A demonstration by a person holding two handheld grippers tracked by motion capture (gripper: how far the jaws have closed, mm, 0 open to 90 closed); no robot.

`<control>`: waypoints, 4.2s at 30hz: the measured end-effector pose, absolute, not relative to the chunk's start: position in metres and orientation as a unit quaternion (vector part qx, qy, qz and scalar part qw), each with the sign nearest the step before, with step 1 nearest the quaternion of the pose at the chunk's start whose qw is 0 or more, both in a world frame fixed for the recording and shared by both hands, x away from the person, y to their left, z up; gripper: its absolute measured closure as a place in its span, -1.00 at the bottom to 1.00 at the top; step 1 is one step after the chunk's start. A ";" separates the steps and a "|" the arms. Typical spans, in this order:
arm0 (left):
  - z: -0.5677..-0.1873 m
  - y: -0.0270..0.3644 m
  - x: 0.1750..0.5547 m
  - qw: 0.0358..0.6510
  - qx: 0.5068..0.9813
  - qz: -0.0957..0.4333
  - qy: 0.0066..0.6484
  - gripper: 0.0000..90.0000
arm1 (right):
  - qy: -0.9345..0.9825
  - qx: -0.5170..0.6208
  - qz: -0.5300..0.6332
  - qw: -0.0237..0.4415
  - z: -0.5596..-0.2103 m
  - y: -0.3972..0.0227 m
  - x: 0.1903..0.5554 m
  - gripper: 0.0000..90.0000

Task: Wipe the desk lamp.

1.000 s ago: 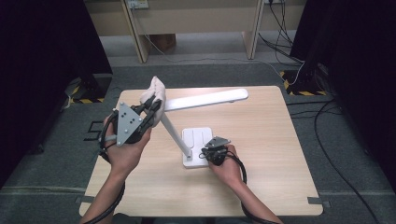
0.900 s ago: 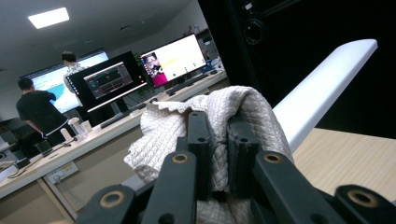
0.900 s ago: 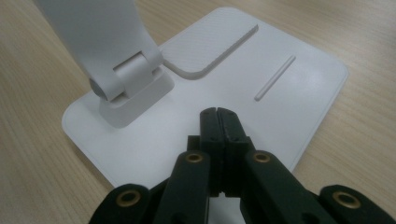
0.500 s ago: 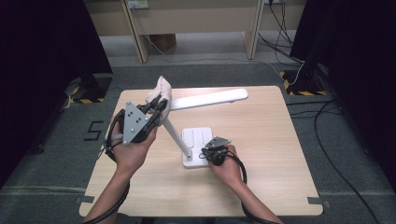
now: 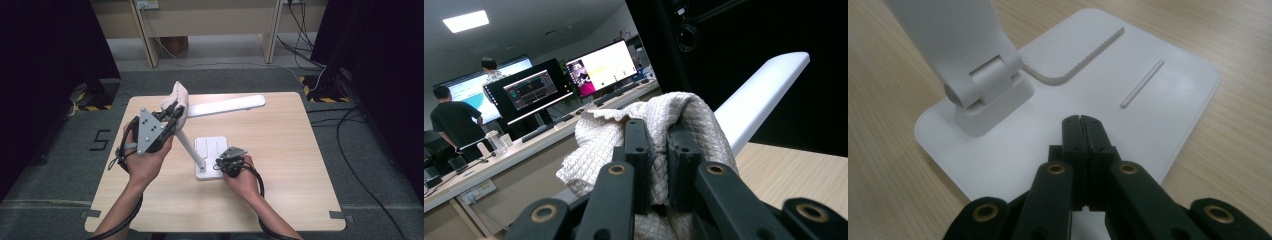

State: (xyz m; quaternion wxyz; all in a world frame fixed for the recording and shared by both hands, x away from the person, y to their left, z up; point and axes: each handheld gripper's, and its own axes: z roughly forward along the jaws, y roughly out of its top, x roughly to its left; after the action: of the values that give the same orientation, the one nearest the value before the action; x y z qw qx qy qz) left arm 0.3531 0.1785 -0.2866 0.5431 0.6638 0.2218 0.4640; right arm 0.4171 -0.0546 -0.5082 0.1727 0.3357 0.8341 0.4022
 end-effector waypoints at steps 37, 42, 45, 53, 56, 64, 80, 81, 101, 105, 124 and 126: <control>-0.290 0.162 0.354 0.550 0.658 0.469 0.211 0.82 | 0.833 0.335 0.405 0.173 -0.509 -0.055 0.417 1.00; -0.290 0.159 0.355 0.551 0.659 0.468 0.209 0.82 | 0.833 0.335 0.405 0.173 -0.509 -0.055 0.417 1.00; -0.290 0.155 0.355 0.552 0.659 0.467 0.207 0.82 | 0.833 0.334 0.405 0.175 -0.509 -0.055 0.417 1.00; -0.290 0.149 0.357 0.554 0.659 0.466 0.203 0.82 | 0.833 0.335 0.405 0.175 -0.509 -0.055 0.417 1.00; -0.290 0.147 0.357 0.555 0.659 0.465 0.202 0.82 | 0.832 0.335 0.405 0.175 -0.509 -0.055 0.417 1.00; -0.290 0.142 0.360 0.558 0.659 0.463 0.202 0.82 | 0.832 0.337 0.406 0.173 -0.509 -0.055 0.416 1.00; -0.289 0.133 0.362 0.558 0.664 0.458 0.196 0.82 | 0.831 0.338 0.406 0.174 -0.509 -0.055 0.416 1.00; -0.289 0.132 0.362 0.557 0.664 0.458 0.196 0.82 | 0.831 0.338 0.406 0.174 -0.509 -0.055 0.416 1.00; -0.288 0.123 0.365 0.559 0.668 0.454 0.190 0.82 | 0.830 0.338 0.408 0.176 -0.510 -0.055 0.416 1.00; -0.288 0.121 0.365 0.558 0.668 0.454 0.189 0.82 | 0.830 0.338 0.407 0.176 -0.510 -0.055 0.416 1.00; -0.287 0.111 0.368 0.561 0.671 0.449 0.183 0.82 | 0.829 0.338 0.410 0.176 -0.510 -0.055 0.416 1.00; -0.287 0.110 0.369 0.560 0.671 0.449 0.182 0.82 | 0.829 0.338 0.410 0.176 -0.510 -0.055 0.416 1.00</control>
State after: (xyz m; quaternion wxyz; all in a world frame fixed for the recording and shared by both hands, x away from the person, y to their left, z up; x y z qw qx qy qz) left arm 0.3688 0.1095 -0.2874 0.5603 0.6714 0.1824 0.4495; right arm 0.4157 -0.0554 -0.5103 0.1758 0.3379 0.8287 0.4101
